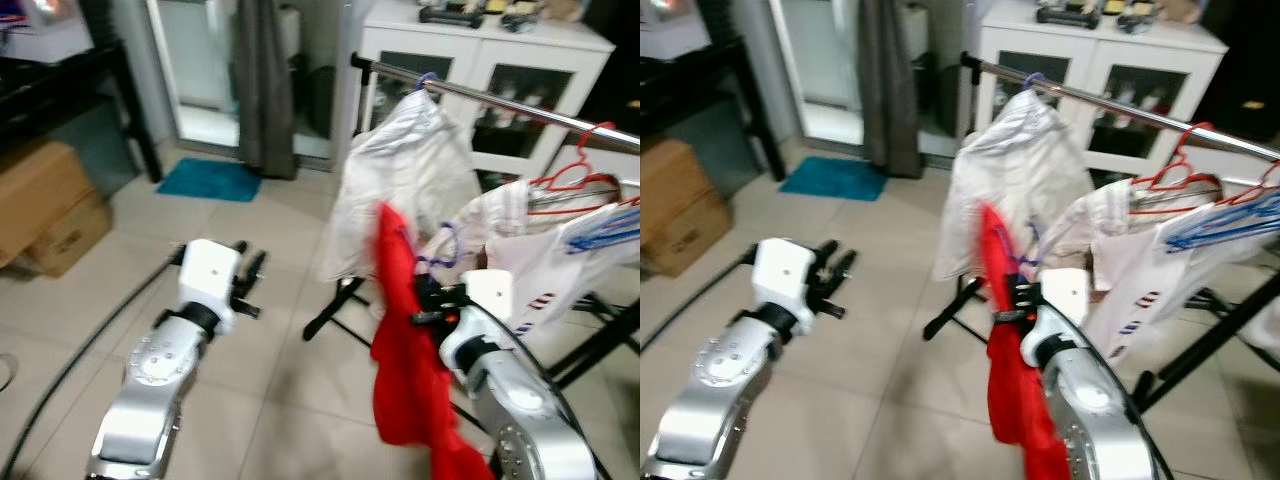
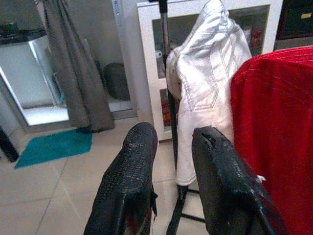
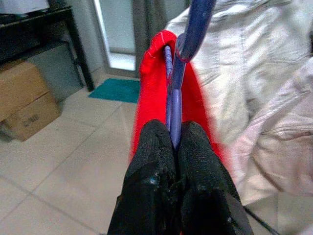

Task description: Hang hanger

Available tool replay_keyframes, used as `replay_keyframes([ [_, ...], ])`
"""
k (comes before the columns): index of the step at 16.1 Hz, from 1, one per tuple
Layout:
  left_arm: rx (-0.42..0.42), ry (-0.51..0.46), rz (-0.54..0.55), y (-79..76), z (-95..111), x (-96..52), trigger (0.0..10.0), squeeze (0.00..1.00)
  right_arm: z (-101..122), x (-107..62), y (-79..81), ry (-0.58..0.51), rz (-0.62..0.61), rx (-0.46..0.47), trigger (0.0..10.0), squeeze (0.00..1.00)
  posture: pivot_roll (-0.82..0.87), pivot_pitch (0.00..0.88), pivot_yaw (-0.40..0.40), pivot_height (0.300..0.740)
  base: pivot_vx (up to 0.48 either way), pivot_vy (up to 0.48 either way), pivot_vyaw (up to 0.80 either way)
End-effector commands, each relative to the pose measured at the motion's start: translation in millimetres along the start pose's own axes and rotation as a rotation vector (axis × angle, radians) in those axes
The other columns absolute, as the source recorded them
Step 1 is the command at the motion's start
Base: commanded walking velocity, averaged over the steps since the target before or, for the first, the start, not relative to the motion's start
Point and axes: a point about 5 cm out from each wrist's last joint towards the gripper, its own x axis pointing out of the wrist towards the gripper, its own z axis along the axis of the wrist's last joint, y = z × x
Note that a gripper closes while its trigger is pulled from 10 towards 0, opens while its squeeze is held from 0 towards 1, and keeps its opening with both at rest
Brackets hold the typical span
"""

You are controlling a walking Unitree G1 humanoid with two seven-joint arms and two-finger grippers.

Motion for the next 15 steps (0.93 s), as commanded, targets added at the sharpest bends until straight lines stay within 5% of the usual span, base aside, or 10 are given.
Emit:
replay_keyframes([
  [1,-0.006,-0.014,-0.023,-6.7,3.0,4.2,10.0,0.0,10.5,-1.0,-9.0,-0.049,-0.034,-0.027,10.0,0.0,0.01,0.0,-0.011,0.74,0.33,0.0,0.0],
  [15,0.055,-0.017,-0.065,-10.8,3.3,8.1,10.0,0.0,29.4,14.4,-6.9,-0.092,-0.033,0.047,10.0,0.0,0.01,0.007,-0.009,0.74,0.047,0.0,0.0],
])
